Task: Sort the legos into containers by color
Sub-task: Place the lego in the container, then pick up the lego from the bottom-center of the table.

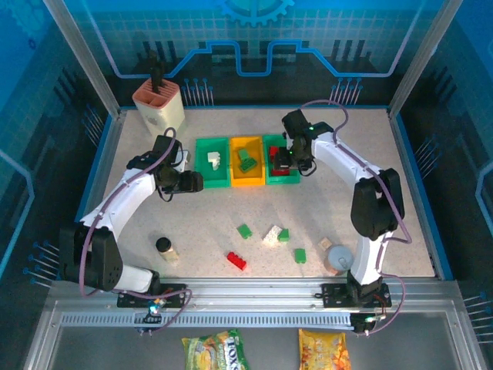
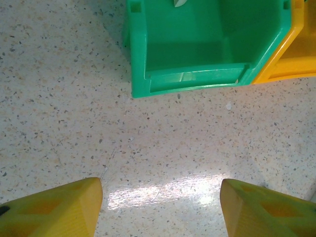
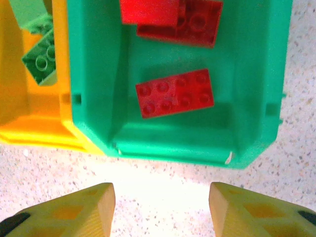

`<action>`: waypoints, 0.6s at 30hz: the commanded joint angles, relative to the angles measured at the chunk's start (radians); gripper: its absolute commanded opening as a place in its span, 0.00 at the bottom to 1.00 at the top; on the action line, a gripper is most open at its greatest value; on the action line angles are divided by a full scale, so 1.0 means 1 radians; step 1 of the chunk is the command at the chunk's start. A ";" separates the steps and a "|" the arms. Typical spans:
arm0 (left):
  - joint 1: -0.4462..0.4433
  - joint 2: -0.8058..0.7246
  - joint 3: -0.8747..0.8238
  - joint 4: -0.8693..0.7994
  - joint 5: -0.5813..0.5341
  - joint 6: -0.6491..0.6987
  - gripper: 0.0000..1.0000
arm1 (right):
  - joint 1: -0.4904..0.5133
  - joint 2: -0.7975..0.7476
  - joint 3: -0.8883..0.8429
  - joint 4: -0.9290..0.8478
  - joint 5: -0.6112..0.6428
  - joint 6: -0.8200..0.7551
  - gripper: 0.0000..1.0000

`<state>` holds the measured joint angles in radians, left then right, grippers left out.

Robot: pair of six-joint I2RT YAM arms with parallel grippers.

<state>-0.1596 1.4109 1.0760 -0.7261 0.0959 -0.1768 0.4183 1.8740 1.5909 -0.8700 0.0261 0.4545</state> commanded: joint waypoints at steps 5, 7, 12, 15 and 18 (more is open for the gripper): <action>0.009 0.016 -0.013 0.005 0.044 0.009 0.65 | 0.085 -0.126 -0.125 -0.049 0.034 -0.041 0.54; 0.009 0.019 -0.013 0.005 0.048 0.007 0.65 | 0.109 -0.147 -0.155 -0.073 0.043 -0.050 0.54; 0.009 0.022 -0.013 0.005 0.042 0.009 0.65 | 0.182 -0.203 -0.220 -0.108 0.060 -0.096 0.53; 0.009 0.022 -0.013 0.004 0.038 0.010 0.65 | 0.238 -0.233 -0.251 -0.119 0.058 -0.174 0.55; 0.009 0.021 -0.011 0.005 0.036 0.010 0.65 | 0.279 -0.239 -0.270 -0.124 0.061 -0.258 0.56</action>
<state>-0.1596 1.4273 1.0760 -0.7231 0.1143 -0.1772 0.6643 1.6627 1.3399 -0.9558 0.0750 0.3004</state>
